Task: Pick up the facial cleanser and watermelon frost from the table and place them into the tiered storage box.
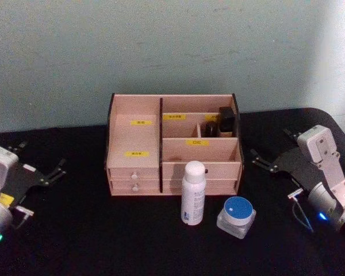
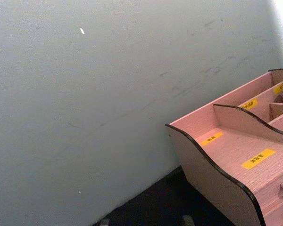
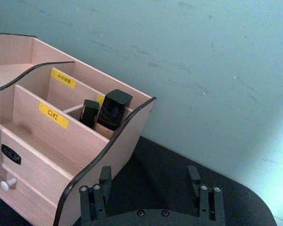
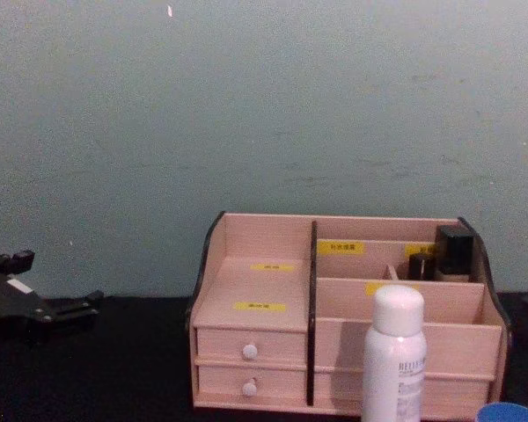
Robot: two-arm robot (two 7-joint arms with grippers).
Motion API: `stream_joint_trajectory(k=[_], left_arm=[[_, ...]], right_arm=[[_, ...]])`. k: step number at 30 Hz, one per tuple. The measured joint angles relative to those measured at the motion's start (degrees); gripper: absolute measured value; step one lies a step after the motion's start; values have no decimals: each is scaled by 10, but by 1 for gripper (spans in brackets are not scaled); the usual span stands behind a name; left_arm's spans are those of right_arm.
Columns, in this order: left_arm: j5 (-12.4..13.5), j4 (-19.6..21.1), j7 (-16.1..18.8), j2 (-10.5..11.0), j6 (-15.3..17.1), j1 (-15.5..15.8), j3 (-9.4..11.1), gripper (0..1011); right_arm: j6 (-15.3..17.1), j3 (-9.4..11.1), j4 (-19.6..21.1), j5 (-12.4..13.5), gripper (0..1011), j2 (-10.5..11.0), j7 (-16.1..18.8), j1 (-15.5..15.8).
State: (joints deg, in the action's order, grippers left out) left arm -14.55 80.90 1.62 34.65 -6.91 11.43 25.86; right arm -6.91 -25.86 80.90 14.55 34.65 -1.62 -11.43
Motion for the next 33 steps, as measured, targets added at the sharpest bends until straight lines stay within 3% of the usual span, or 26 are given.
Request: stream_joint_trajectory(k=[26, 33], left_arm=[[0, 0, 0, 0, 0, 0, 0, 1001], [0, 0, 0, 0, 0, 0, 0, 1001]], right_arm=[[0, 0, 0, 0, 1003, 0, 0, 0], [-11, 16, -7, -1, 1003, -6, 6, 3]])
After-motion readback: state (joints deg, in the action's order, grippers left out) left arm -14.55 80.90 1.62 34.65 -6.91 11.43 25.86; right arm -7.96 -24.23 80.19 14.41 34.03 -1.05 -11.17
